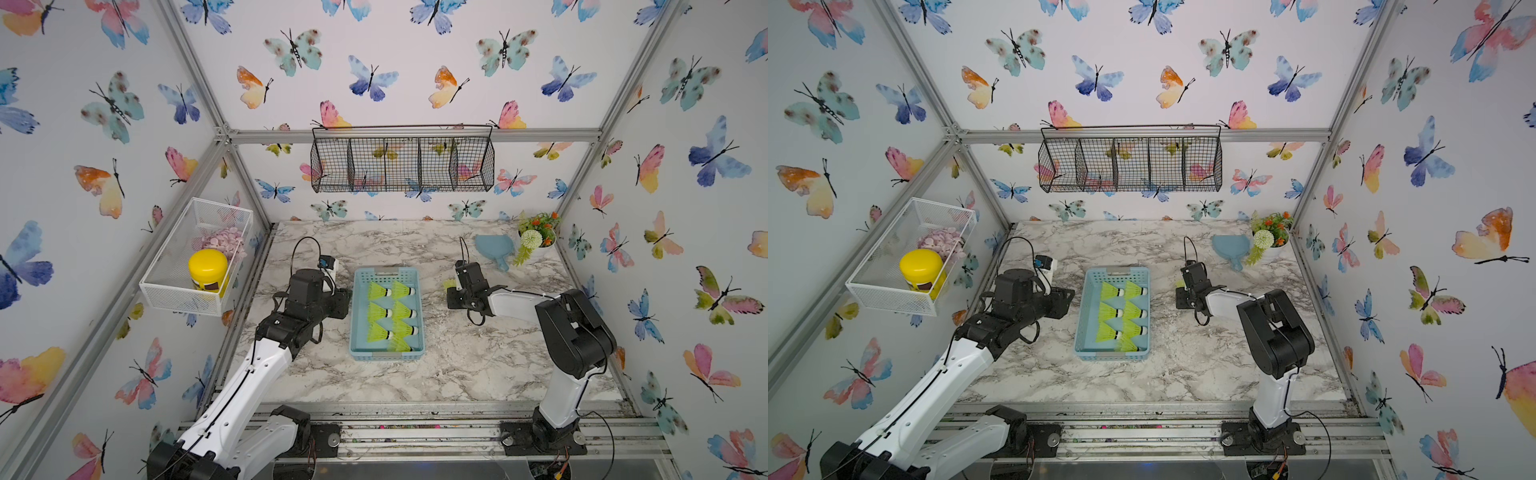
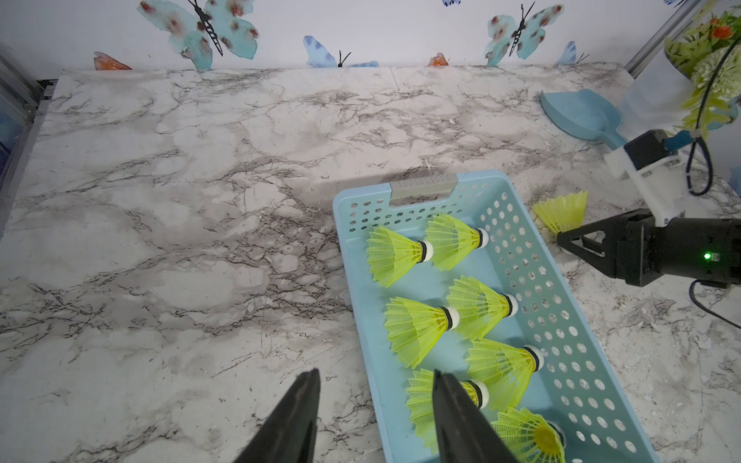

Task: Put the shuttlecocks into the storage box
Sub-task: Pick up the shuttlecock at the center of the board.

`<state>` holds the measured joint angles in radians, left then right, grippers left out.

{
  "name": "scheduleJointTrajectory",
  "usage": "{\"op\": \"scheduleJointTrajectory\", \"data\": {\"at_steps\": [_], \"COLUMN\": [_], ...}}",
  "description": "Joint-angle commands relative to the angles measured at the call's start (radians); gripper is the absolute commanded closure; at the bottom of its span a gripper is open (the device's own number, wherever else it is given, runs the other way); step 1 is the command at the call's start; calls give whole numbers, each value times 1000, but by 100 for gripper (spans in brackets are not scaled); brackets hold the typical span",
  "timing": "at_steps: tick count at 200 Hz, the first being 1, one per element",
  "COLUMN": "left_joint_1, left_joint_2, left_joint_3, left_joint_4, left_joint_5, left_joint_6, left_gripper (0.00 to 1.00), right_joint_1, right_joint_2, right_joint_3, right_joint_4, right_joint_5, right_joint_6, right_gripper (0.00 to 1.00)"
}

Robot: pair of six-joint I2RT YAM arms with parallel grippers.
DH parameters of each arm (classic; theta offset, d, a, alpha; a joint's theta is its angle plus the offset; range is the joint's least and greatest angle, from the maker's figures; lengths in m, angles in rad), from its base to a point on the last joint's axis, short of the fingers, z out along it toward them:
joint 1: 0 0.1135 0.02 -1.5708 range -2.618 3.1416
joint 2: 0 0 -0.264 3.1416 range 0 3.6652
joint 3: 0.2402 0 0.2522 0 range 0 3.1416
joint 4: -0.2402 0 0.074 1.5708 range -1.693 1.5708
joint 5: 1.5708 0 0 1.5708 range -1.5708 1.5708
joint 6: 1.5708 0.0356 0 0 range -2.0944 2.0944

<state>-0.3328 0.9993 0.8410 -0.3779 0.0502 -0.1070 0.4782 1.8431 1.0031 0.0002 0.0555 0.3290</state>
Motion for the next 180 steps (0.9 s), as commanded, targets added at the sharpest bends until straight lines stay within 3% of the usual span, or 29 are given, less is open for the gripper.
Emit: {"op": "scheduleJointTrajectory", "data": {"at_steps": [1, 43, 60, 146, 180], "left_joint_1": [7, 4, -13, -271, -295], "left_joint_2": [14, 63, 94, 293, 381], "left_joint_3": [16, 52, 88, 356, 443], "left_joint_4": [5, 32, 30, -45, -73], "left_joint_5": [64, 364, 420, 396, 407], "left_joint_6": [32, 75, 84, 239, 276], "left_gripper": [49, 49, 49, 50, 50], "right_joint_1": [-3, -3, 0, 106, 151], "right_joint_2": [-59, -221, -274, -433, -438], "right_joint_3": [-6, -45, -40, -10, 8], "right_joint_4": [-9, -40, -88, -225, -258], "right_joint_5": [-37, -130, -200, -412, -470], "right_joint_6": [-82, -143, -165, -240, -267], "right_gripper": [74, 74, 74, 73, 72]}}
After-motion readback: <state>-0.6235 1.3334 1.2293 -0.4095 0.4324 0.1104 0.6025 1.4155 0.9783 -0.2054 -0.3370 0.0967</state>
